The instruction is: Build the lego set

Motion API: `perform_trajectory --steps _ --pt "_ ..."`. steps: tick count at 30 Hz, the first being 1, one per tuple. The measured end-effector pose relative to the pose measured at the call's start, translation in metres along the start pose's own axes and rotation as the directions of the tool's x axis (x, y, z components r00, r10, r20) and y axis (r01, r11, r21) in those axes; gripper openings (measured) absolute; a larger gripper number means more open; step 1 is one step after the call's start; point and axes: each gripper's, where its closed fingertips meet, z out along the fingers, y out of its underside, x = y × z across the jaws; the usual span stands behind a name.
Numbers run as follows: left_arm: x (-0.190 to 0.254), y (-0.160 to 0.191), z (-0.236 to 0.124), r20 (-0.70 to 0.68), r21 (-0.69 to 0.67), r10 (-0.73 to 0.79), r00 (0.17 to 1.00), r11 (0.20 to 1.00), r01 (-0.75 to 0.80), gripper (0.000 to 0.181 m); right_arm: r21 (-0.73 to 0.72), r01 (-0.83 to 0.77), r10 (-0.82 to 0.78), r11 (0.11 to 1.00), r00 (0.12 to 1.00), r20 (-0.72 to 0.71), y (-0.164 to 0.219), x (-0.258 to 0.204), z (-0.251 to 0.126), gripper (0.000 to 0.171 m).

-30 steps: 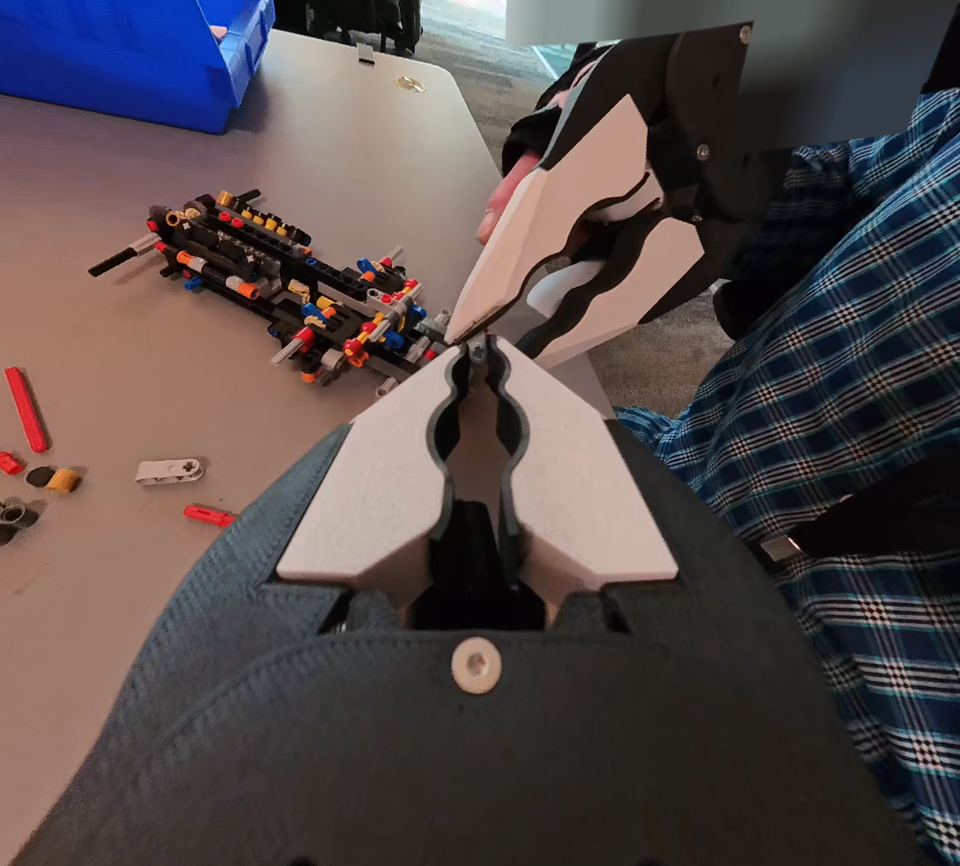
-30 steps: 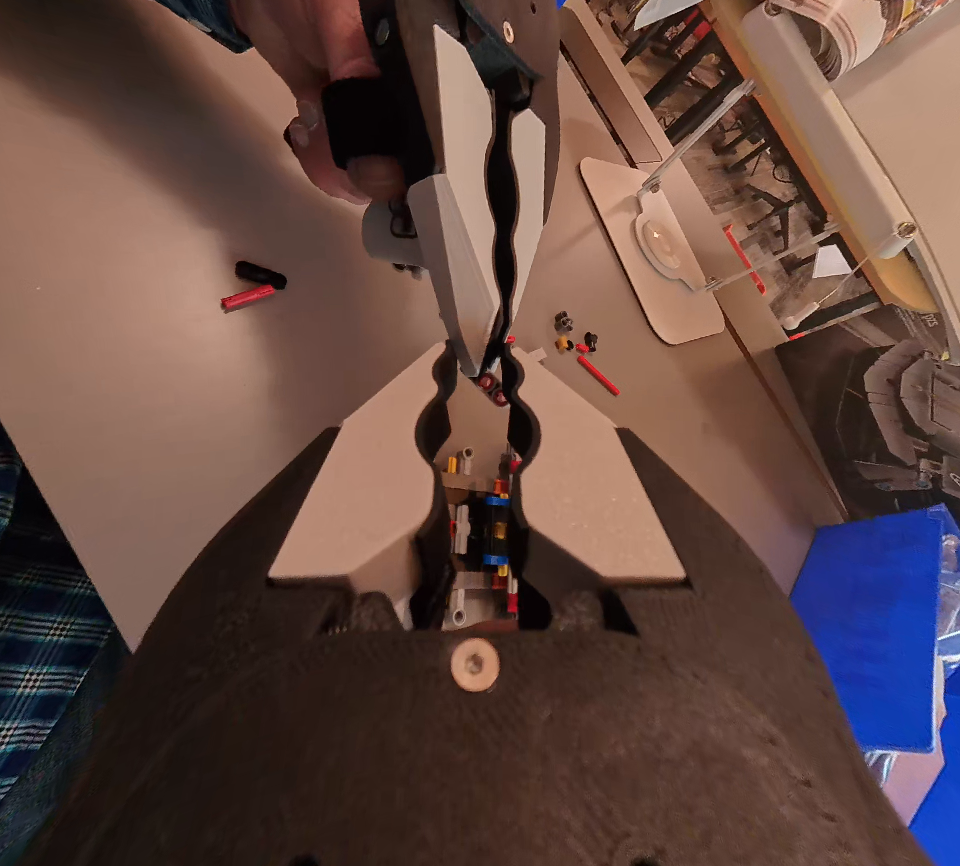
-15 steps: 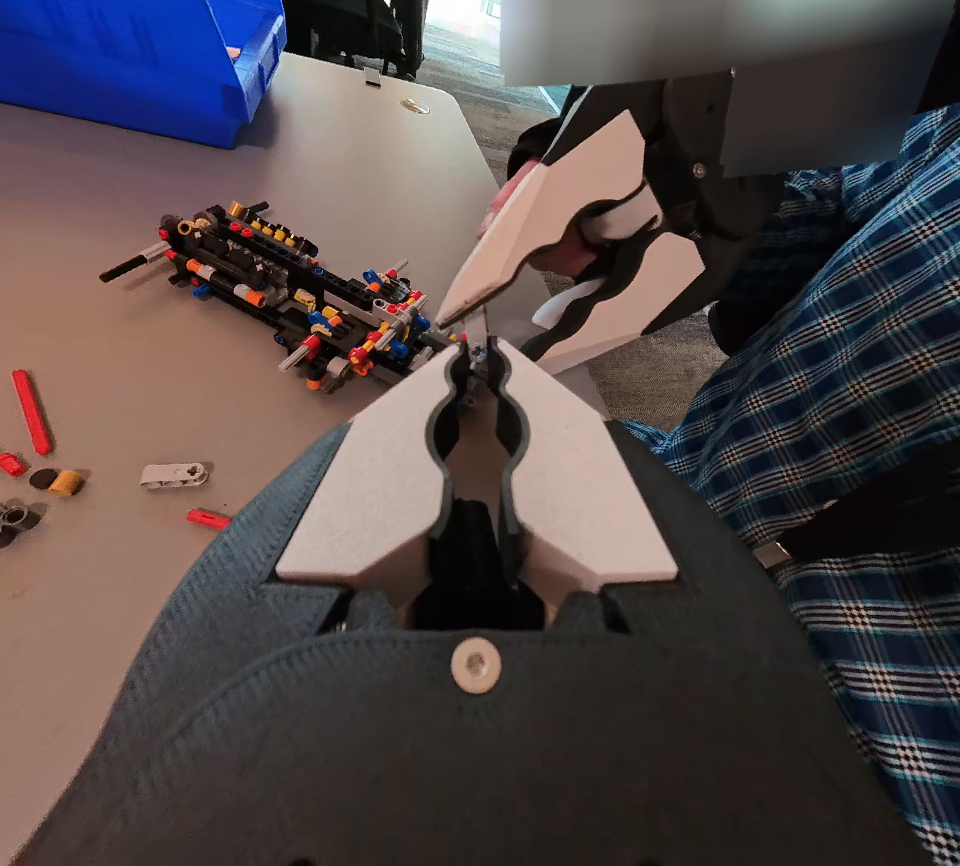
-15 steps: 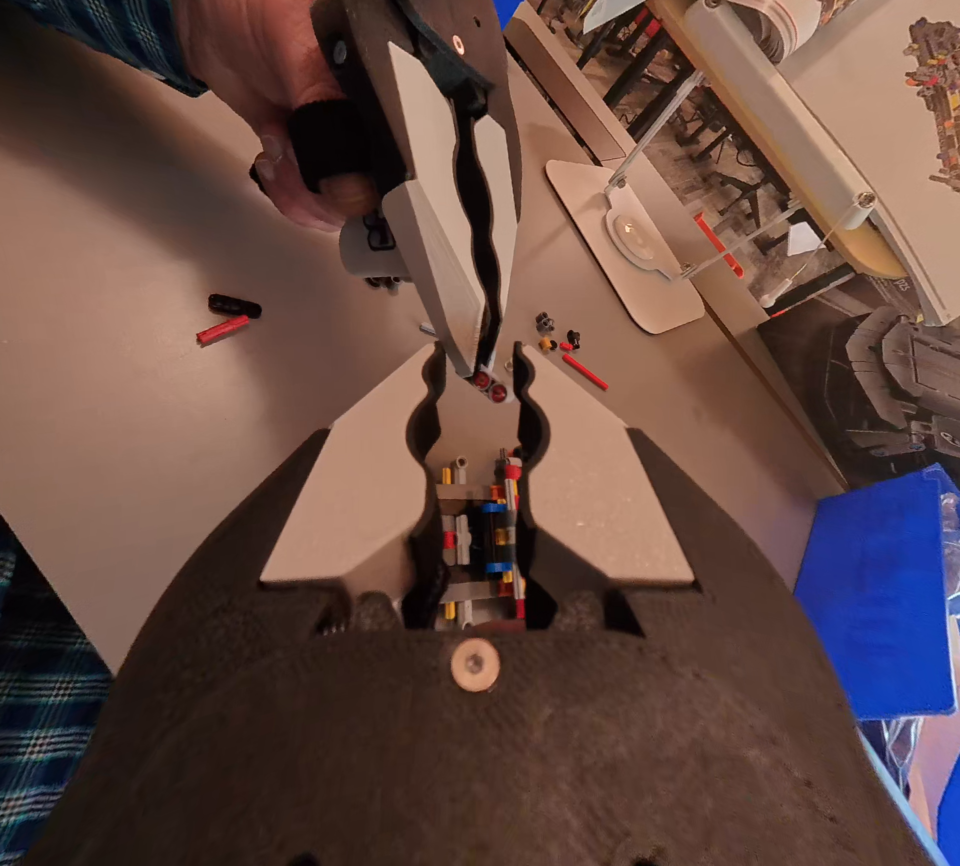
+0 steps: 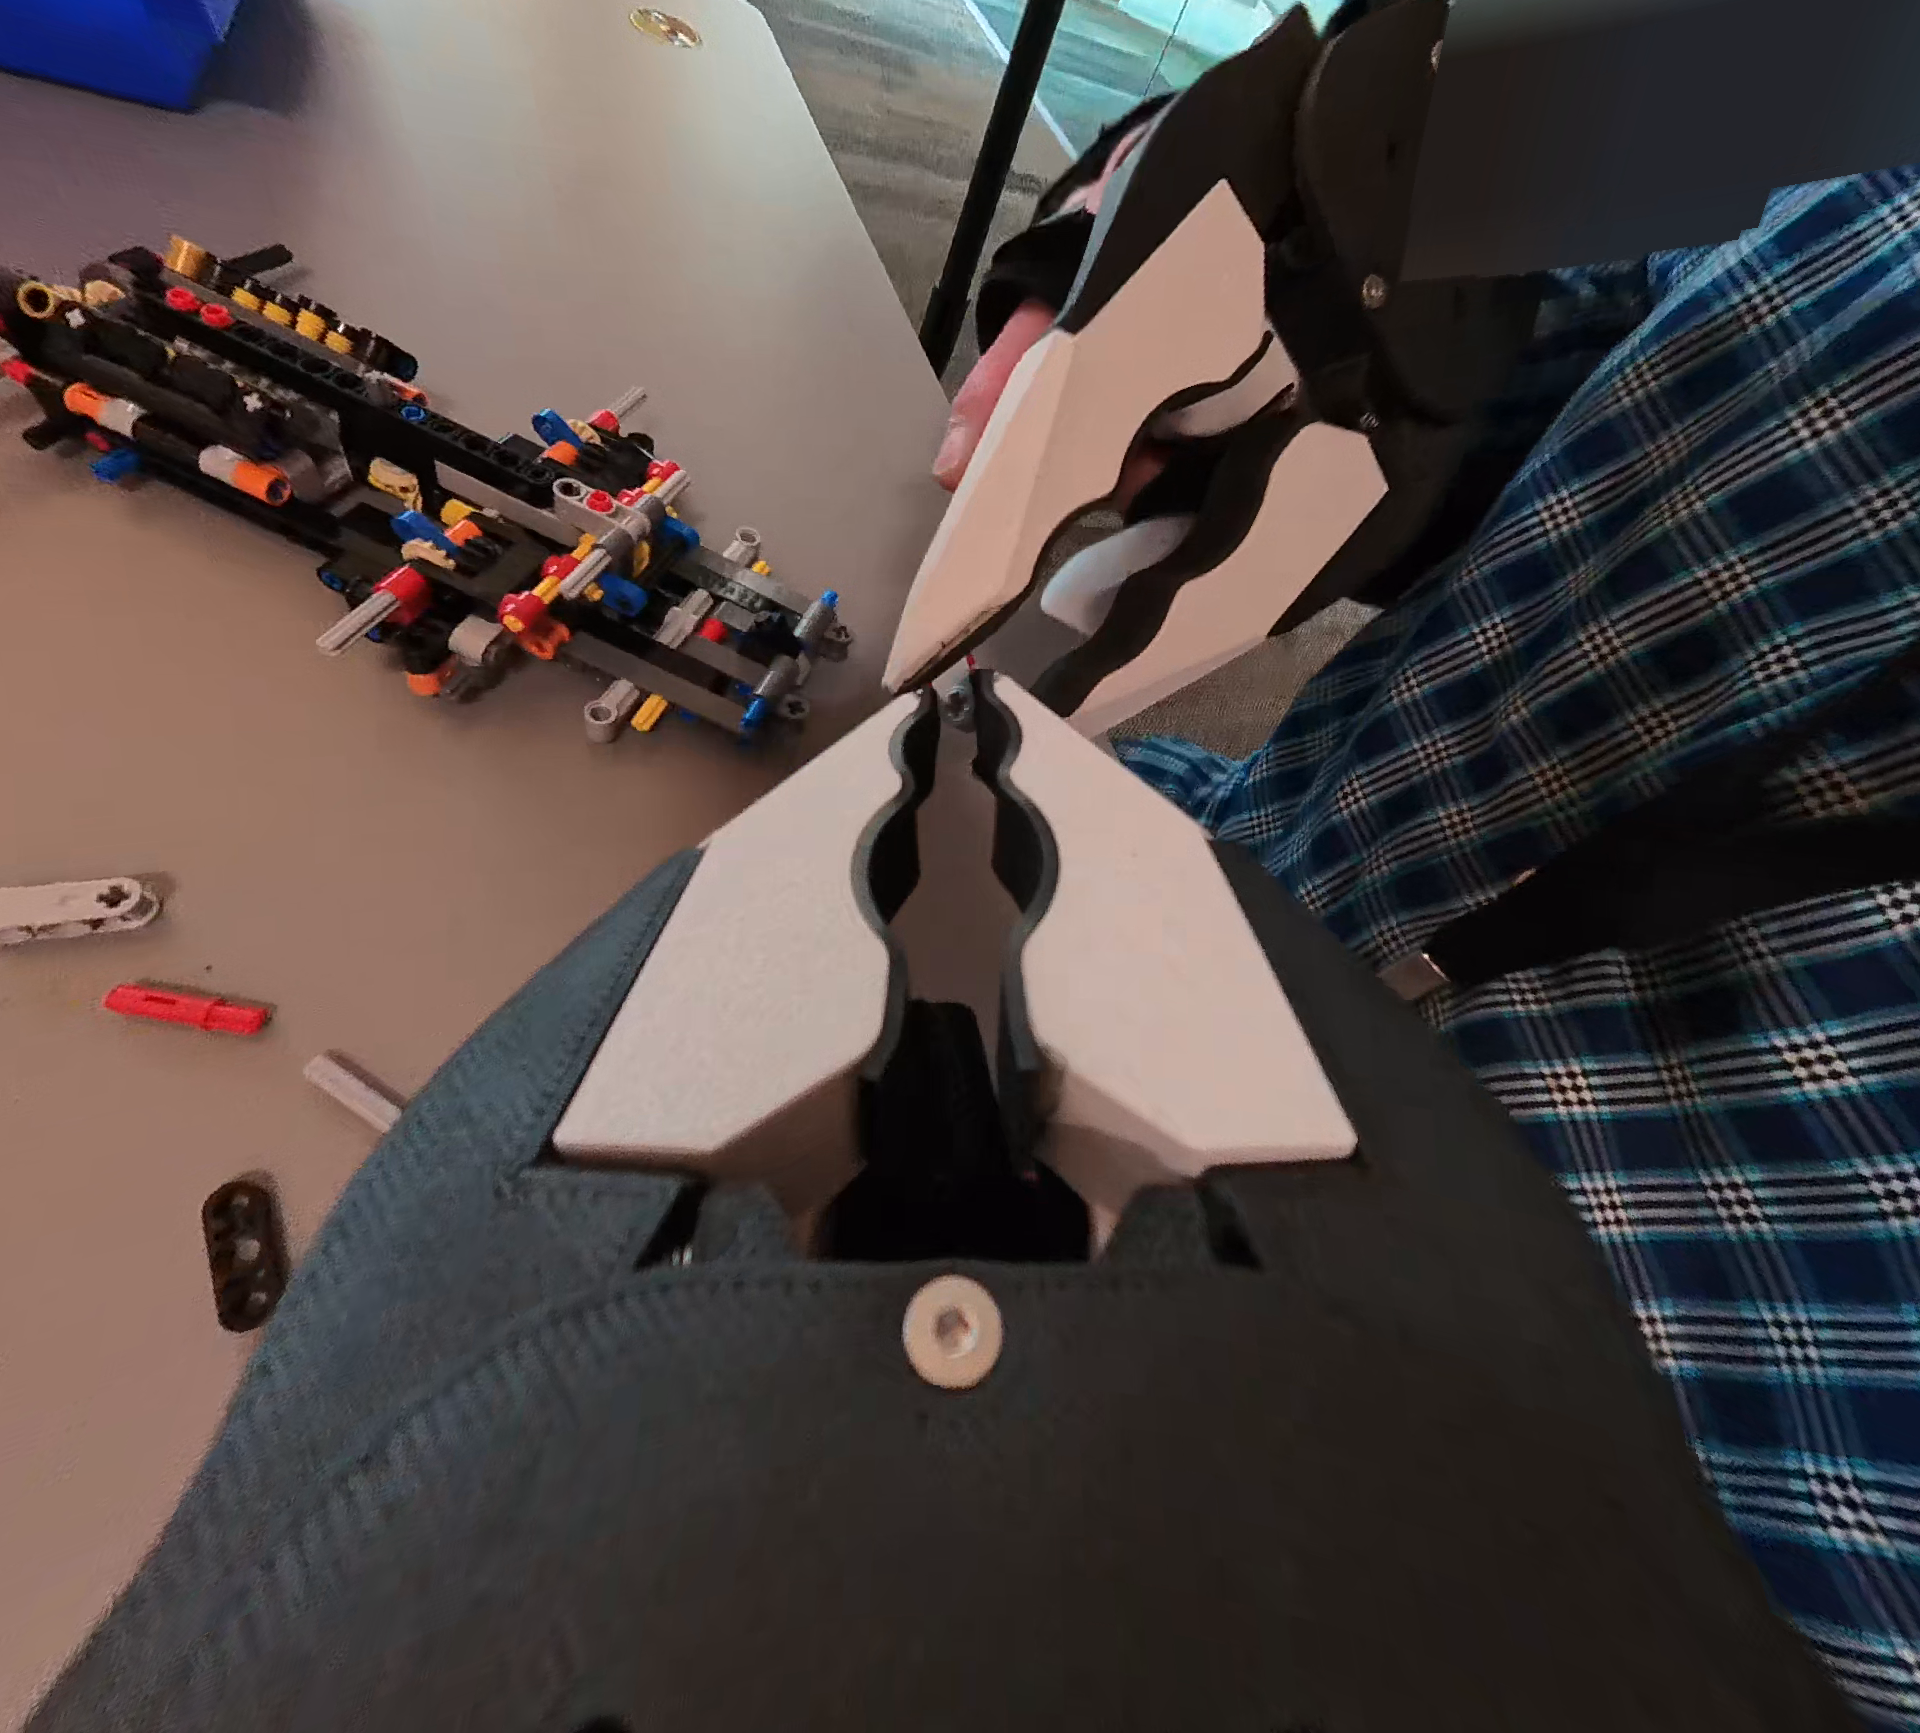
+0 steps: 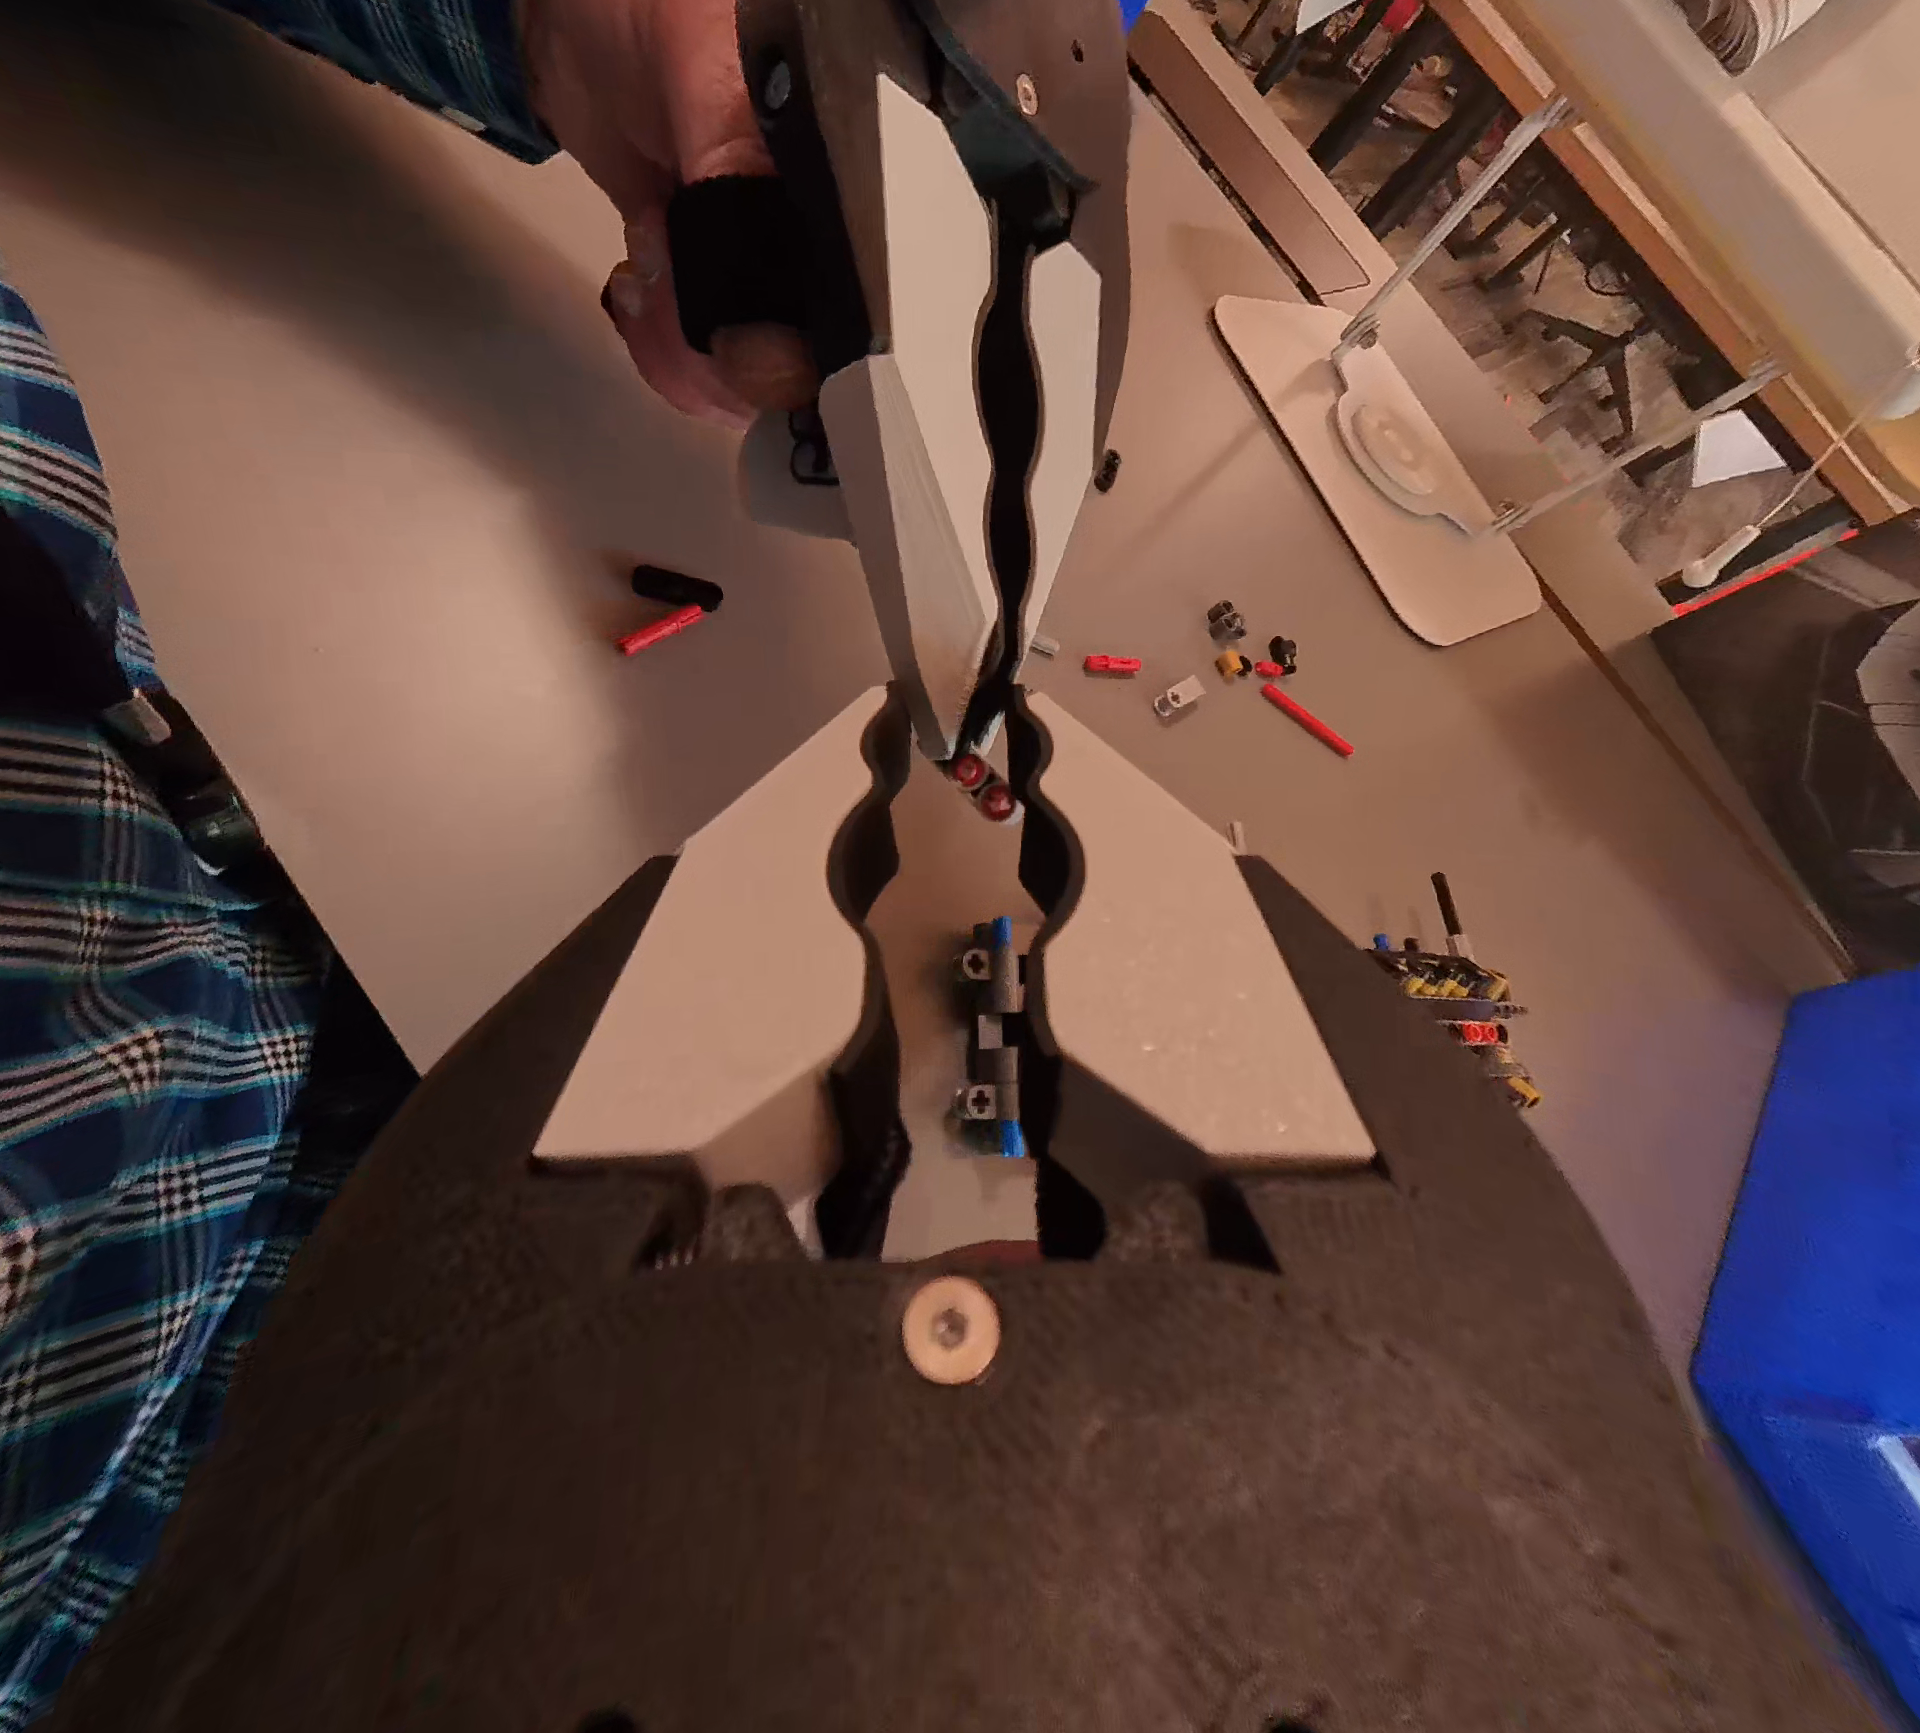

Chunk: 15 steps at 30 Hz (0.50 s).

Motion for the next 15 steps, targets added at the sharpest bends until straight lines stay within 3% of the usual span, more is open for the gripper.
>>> perform_trajectory --steps 15 --pt "-0.007 -0.014 -0.003 -0.083 0.157 -0.155 0.984 0.974 0.166 0.005 0.079 -0.143 0.145 0.987 0.989 -0.023 -0.006 0.014 -0.001 0.013"
